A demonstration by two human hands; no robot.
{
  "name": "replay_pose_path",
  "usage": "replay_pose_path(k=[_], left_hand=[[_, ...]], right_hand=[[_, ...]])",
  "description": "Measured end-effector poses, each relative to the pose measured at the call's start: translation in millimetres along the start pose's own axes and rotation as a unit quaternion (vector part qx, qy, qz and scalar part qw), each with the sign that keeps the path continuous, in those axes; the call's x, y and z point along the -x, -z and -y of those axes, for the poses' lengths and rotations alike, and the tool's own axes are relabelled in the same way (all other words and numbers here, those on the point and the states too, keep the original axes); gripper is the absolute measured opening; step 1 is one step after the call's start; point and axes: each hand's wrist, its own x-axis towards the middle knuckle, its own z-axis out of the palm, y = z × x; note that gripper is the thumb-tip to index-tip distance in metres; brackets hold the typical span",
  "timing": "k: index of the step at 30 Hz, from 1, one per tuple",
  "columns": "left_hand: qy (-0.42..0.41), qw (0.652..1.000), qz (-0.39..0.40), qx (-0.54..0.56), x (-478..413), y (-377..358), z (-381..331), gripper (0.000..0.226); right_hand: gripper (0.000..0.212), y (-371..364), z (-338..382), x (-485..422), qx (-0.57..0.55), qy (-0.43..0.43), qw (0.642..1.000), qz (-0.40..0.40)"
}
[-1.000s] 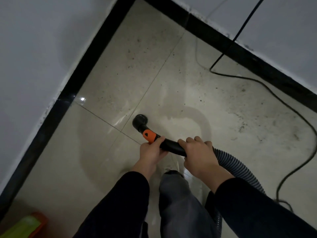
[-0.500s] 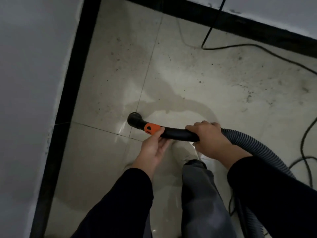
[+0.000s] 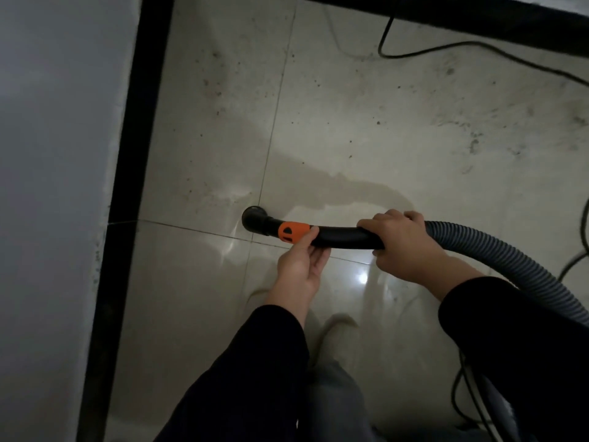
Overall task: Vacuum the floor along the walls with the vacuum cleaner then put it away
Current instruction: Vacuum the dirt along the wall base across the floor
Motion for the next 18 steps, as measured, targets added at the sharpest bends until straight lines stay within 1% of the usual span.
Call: replay_pose_path(k=[2,6,8,10,14,18], left_hand=[[-0.006,1.000,0.000,0.001,-1,1,0,0.017],[-0.020,1.000,0.013,-0.007,-3,-7,3,0.032],[-0.035,0.999,0.009,-0.016,-6,-13,2,0.039],[-0.041,0.999,0.010,-0.021,-9,-18,4,0.043],[-0.047,0.999,0.012,-0.004,-15,-22,10,0.039],[-0.058,0.998,0.011,0.018,-23,-26,11,0.032]], right_hand=[[0.038,-3,3,-2,0.015,-0.005,1.000,-0.013],[0.032,-11,2,-5,0.026,-0.009,0.998,-0.057],[0.029,-14,-2,-7,0.030,-0.001,0.998,-0.062],[0.032,-15,-7,-10,0.035,0.003,0.997,-0.062],[0.036,-17,-15,-19,0.068,0.020,0.996,-0.055],[0.032,-13,-18,-31,0.084,0.036,0.993,-0.078]])
